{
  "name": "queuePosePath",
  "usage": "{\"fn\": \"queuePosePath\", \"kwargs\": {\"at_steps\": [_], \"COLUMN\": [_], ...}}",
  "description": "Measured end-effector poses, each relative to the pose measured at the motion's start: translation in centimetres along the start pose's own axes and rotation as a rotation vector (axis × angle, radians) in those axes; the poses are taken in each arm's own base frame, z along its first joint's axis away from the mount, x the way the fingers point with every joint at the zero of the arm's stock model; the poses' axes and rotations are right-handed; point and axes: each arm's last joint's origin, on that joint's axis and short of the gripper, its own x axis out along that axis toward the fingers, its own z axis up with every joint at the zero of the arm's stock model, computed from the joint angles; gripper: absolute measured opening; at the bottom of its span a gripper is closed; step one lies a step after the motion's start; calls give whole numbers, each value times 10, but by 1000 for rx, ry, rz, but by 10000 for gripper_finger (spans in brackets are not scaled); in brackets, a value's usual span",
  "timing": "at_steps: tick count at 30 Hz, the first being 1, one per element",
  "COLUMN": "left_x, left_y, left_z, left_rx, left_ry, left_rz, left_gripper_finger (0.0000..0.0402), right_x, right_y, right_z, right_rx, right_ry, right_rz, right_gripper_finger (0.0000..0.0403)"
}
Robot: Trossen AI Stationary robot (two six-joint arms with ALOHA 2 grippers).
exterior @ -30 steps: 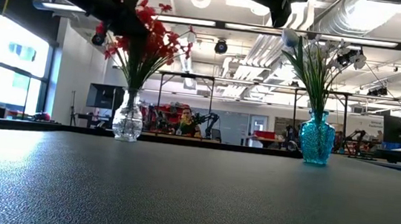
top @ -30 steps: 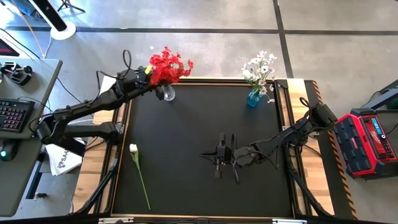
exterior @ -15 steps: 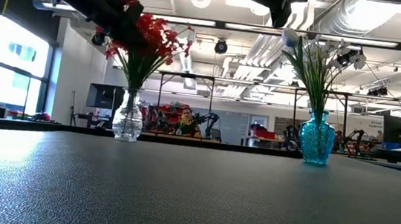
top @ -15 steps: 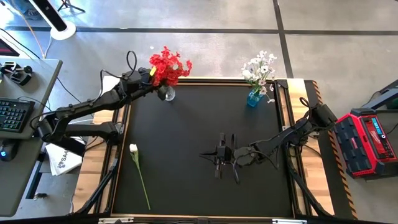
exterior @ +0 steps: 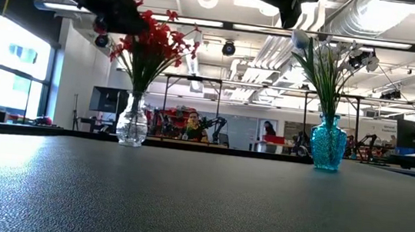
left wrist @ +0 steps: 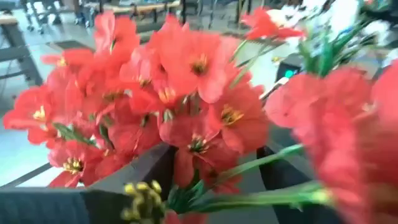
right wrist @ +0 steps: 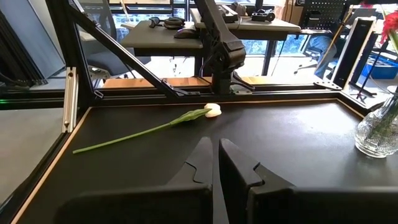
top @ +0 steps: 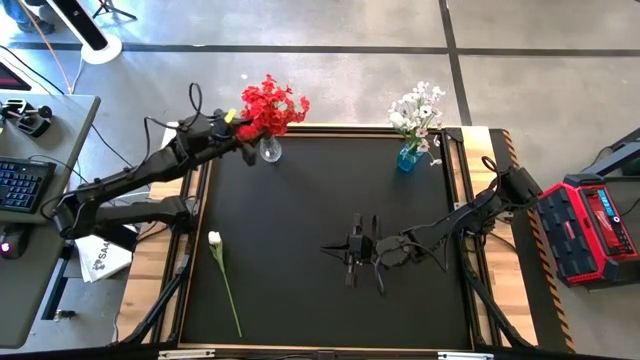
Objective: Sort flowers into vase by color
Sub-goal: Put the red flowers into the transparent vase, then put the white flower into the blue vase
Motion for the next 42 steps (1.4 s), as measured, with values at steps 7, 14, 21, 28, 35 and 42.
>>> {"fn": "queuePosePath", "kwargs": {"at_steps": [7,14,21,28,35,42], "left_x": [-21,-41,-67,-90,-109,-138], "left_y": [-3,-25,-70,-113,-150,-188], "left_z": [27,56,66,22,-30,-88], "left_rx": [-17,-17,111,154,-56,-253], "left_ry": [-64,-141,-179,139,536,1024], "left_rz": [-40,-176,-330,-282,-254,-78], "left_gripper_finger": [225,225,216,205,204,204], "right_x": [0,0,-2,-2,0,5], "right_y": [0,0,4,3,-2,-11], "right_z": [0,0,-2,-7,-8,-7], "right_rx": [-25,-28,-53,-76,-85,-95], "right_ry": [0,1,13,67,72,74], "right_rz": [0,0,12,8,-9,-38], "right_gripper_finger": [0,0,0,0,0,0]}}
